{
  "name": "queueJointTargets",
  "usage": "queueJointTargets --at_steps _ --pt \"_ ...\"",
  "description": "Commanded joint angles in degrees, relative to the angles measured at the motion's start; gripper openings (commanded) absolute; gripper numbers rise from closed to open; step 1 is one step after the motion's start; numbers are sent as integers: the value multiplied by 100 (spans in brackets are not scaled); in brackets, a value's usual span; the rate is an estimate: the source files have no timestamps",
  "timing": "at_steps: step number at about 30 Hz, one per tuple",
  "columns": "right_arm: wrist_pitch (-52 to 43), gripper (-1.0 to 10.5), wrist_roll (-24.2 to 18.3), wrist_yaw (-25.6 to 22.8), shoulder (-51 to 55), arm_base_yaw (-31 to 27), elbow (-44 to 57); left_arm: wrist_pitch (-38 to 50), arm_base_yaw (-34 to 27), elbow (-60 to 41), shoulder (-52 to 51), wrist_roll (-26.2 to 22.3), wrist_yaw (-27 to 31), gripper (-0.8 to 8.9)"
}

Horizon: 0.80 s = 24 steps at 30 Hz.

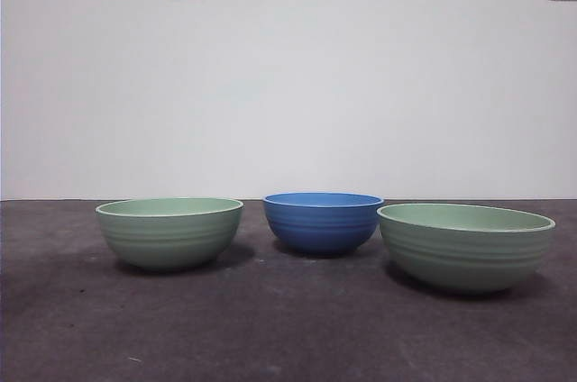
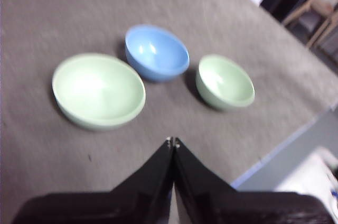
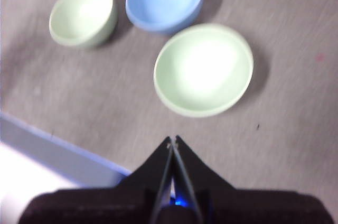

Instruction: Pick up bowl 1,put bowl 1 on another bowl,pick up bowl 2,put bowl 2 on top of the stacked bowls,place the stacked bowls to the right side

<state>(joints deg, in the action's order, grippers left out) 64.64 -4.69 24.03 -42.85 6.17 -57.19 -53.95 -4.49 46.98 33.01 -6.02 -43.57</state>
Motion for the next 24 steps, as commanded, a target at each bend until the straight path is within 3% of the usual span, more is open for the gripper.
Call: queueJointTargets --at_steps 1,6,8,10,12,14,24 --pt "186 -11 -291 -2 -28 76 -33 -304 120 107 114 -581 13 -7" --pt "131 11 -247 -33 -31 105 -33 -319 186 111 136 -494 35 21" --pt "116 62 -151 -55 -44 103 -33 -317 186 111 136 -299 166 176" --pt "98 251 -22 -52 -68 103 -33 -317 190 111 136 -254 358 408" --pt "98 453 17 -42 -101 103 -33 -315 190 111 136 -205 442 506" --pt "98 572 31 -39 -138 103 -33 -315 190 111 136 -103 452 503" --pt "-127 567 289 -83 -533 103 -33 -310 190 111 136 -105 452 503"
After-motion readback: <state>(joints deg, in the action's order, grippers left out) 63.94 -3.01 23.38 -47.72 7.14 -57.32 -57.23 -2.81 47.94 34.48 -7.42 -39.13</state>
